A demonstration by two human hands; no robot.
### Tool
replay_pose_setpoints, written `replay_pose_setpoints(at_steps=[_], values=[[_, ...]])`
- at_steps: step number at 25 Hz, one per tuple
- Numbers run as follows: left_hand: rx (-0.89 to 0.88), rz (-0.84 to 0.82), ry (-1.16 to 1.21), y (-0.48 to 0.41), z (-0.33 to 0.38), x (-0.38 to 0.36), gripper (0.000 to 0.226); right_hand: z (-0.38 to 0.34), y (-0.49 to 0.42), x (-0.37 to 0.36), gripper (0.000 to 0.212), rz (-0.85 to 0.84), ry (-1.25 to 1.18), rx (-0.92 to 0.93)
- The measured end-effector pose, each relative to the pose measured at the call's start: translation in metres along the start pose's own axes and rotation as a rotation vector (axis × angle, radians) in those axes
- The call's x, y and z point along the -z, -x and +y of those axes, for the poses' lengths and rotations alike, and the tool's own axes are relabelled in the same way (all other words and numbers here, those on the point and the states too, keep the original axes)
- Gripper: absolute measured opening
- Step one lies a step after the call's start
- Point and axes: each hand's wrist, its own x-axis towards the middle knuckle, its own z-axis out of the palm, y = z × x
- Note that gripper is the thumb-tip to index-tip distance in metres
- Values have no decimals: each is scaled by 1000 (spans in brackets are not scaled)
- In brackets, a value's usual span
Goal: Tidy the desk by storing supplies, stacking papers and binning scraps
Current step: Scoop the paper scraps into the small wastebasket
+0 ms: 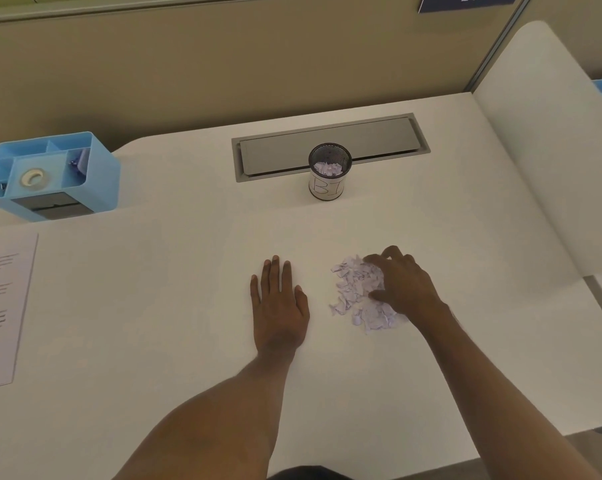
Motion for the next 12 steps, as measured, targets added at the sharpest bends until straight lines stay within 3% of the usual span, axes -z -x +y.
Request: replay_pose_setpoints(at_steps=[7,12], values=[[7,-9,0,-1,0,0,56,1,-8,-13,20,149,-152,-26],[8,-18,5,-1,0,-1,56,0,-11,-8,14,197,-209,-12]])
